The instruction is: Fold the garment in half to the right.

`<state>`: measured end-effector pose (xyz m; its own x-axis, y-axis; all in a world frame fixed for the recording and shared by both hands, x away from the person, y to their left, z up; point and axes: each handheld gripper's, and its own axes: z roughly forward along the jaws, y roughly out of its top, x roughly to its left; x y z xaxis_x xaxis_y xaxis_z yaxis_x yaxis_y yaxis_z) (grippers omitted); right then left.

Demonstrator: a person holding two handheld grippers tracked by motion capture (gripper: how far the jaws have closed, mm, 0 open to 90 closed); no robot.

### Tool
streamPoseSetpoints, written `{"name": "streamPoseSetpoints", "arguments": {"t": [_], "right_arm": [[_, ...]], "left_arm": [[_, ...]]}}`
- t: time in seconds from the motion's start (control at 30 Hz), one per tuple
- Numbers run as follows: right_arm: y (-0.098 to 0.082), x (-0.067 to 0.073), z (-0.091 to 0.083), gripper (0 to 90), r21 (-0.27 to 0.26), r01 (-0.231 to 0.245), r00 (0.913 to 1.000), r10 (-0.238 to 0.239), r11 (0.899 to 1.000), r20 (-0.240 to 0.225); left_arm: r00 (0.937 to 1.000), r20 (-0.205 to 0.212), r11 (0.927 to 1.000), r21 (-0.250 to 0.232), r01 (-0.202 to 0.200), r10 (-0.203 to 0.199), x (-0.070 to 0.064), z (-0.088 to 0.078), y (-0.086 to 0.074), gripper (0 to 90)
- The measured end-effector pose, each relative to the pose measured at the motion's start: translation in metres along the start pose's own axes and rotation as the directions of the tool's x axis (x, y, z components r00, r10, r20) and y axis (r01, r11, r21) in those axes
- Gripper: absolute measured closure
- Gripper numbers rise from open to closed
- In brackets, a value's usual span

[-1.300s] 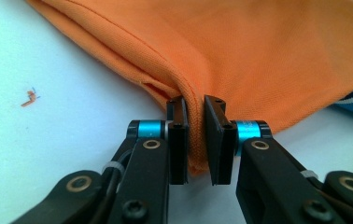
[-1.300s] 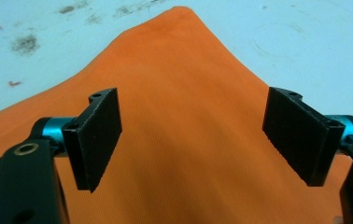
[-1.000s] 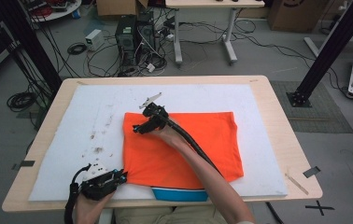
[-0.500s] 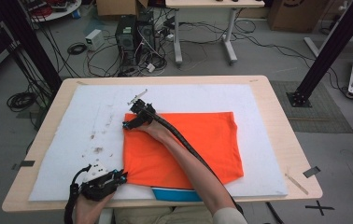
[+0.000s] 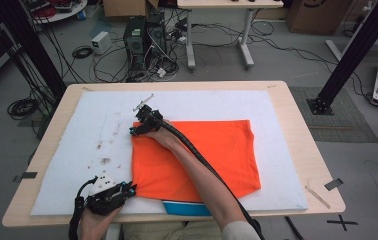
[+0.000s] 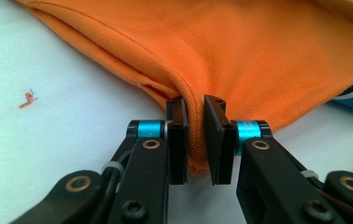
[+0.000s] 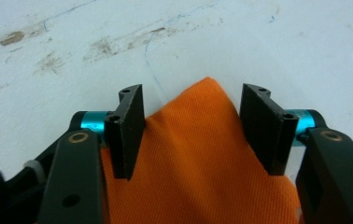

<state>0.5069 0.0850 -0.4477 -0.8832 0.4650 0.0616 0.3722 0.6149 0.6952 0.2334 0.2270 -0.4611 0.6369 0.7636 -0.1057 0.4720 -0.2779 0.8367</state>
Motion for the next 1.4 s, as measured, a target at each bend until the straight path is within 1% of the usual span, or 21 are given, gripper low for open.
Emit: {"name": "streamPoseSetpoints", "arguments": {"t": [0.1,0.13,0.23,0.27,0.3,0.37,0.4,0.47,0.57,0.63,0.67,0.7,0.73,0.87,0.97,1.0,1.1,1.17,1.23,1.33,1.4], "right_arm": [[0.001,0.0,0.001,46.4,0.0,0.014,0.9999,-0.014,1.0,-0.007],[0.001,0.0,0.001,49.8,-0.003,0.008,0.9999,-0.008,1.0,-0.009],[0.0,-0.001,0.0,62.6,-0.006,0.01,0.999,-0.01,1.0,-0.044],[0.001,0.0,0.0,64.4,-0.005,0.009,0.9987,-0.009,1.0,-0.05],[0.001,0.0,0.0,66.1,-0.005,0.012,0.9986,-0.012,1.0,-0.051],[0.001,0.0,-0.001,73.3,-0.006,0.026,0.9982,-0.026,1.0,-0.055],[0.001,0.001,-0.001,77.0,-0.008,0.025,0.9981,-0.025,1.0,-0.056],[0.001,0.002,-0.001,81.1,-0.009,0.032,0.9979,-0.033,0.999,-0.057],[0.002,0.002,-0.002,83.6,-0.008,0.03,0.9975,-0.031,1.0,-0.063],[0.002,0.002,-0.003,84.4,-0.004,0.027,0.9979,-0.027,1.0,-0.059],[0.003,0.002,-0.003,84.5,-0.005,0.034,0.998,-0.034,0.999,-0.053],[0.003,0.004,-0.005,84.6,-0.002,0.031,0.9984,-0.031,1.0,-0.046],[0.004,0.003,-0.007,84.6,-0.013,0.035,0.9983,-0.035,0.999,-0.047],[0.009,0.004,-0.018,84.5,-0.05,0.019,0.9977,-0.022,0.999,-0.064],[0.014,0.008,-0.027,84.5,-0.077,0.033,0.9973,-0.038,0.996,-0.063],[0.016,0.009,-0.029,84.5,-0.088,0.035,0.9972,-0.041,0.995,-0.063],[0.02,0.012,-0.036,84.5,-0.131,0.019,0.9964,-0.03,0.991,-0.08],[0.022,0.013,-0.04,84.5,-0.149,0.007,0.9954,-0.022,0.989,-0.094],[0.024,0.013,-0.044,84.5,-0.148,0.024,0.9956,-0.037,0.989,-0.087],[0.023,0.01,-0.05,84.4,-0.131,0.031,0.9957,-0.042,0.991,-0.083],[0.021,0.008,-0.053,84.4,-0.117,0.035,0.9965,-0.043,0.993,-0.072]], "left_arm": [[1.0,0.002,1.0,-0.002,0.002,-0.002,0.0,0.0,0.0,79.9],[1.0,0.003,1.0,-0.002,0.004,-0.004,0.0,0.0,0.0,79.9],[1.0,0.002,1.0,-0.003,0.003,-0.003,0.0,0.0,0.0,79.9],[1.0,0.002,1.0,-0.004,0.004,-0.004,0.0,0.0,0.0,79.9],[1.0,0.002,1.0,-0.006,0.004,-0.004,0.0,0.0,-0.001,79.9],[1.0,0.002,1.0,-0.005,0.002,-0.002,0.0,0.0,-0.001,79.9],[1.0,0.002,1.0,-0.006,0.002,-0.002,0.0,0.0,-0.001,79.9],[1.0,0.005,0.9999,-0.007,0.008,-0.008,0.001,0.0,-0.001,80.0],[0.9998,0.014,0.9998,-0.015,0.015,-0.015,0.002,0.0,-0.002,80.2],[0.9997,0.015,0.9995,-0.023,0.02,-0.02,0.002,-0.001,-0.002,80.5],[0.9998,0.015,0.9995,-0.027,0.014,-0.013,0.001,-0.002,-0.001,80.6],[0.9997,0.018,0.9993,-0.035,0.016,-0.015,0.001,-0.004,-0.001,80.6],[0.9997,0.019,0.9991,-0.041,0.014,-0.014,0.001,-0.005,0.0,80.6],[0.9996,0.027,0.998,-0.063,-0.004,0.006,0.0,-0.014,0.005,80.6],[0.9989,0.047,0.9958,-0.091,-0.003,0.007,0.002,-0.024,0.01,80.6],[0.9989,0.046,0.9952,-0.097,-0.005,0.01,0.002,-0.027,0.011,80.6],[0.9989,0.043,0.9931,-0.116,-0.011,0.016,0.003,-0.036,0.015,80.6],[0.9987,0.048,0.9921,-0.125,-0.012,0.019,0.003,-0.039,0.016,80.7],[0.9985,0.048,0.9915,-0.128,-0.019,0.026,0.001,-0.039,0.017,80.7],[0.9983,0.049,0.9916,-0.127,-0.026,0.032,-0.001,-0.037,0.019,80.6],[0.9981,0.049,0.9918,-0.124,-0.029,0.036,-0.002,-0.036,0.02,80.7]]}}
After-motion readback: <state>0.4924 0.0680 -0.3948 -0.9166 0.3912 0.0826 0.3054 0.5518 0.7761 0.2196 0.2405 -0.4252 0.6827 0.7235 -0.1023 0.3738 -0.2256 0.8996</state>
